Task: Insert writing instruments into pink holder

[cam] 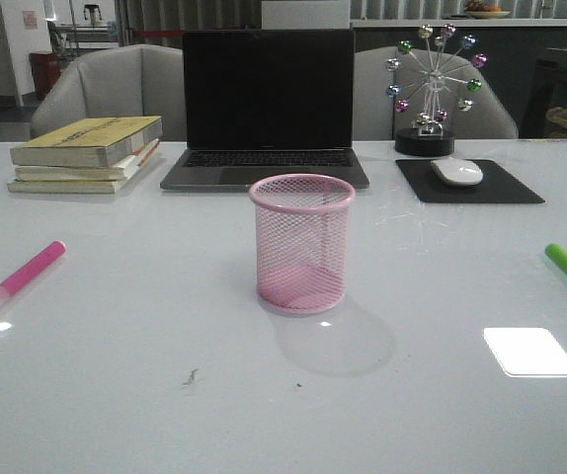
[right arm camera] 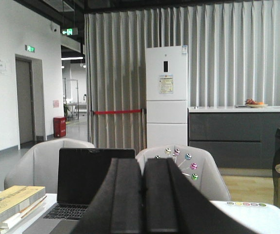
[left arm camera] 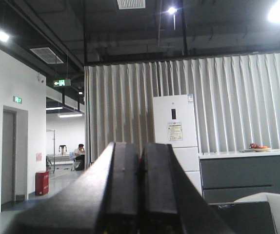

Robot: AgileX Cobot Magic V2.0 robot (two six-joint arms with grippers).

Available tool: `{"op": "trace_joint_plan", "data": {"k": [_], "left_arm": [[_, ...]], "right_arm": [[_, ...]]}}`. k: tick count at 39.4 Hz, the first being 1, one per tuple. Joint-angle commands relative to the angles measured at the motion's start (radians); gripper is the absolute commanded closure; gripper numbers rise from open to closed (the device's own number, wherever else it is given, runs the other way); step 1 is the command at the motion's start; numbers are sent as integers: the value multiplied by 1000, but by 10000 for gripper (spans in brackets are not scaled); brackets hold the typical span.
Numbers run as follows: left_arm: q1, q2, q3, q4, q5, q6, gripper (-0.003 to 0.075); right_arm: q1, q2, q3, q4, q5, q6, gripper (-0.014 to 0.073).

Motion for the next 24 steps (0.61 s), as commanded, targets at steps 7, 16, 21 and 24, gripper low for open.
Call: {"op": "trace_joint_plan", "data": {"k": [7,16,21,24], "left_arm": [[0,259,-170,-1,74,-10,629],[0,418,-181,-1,216,-10,628],[0,499,-181,-1,243,-10,628],[0,552,-181,-1,254,-10,627]], "right_arm": [[2,253,-173,-11,-29,-1,543],[2,472,-209,-11,76,-1,543],[2,563,-209,-11,105,-1,543],[2,627,-209,-11,109,-1,543]]}}
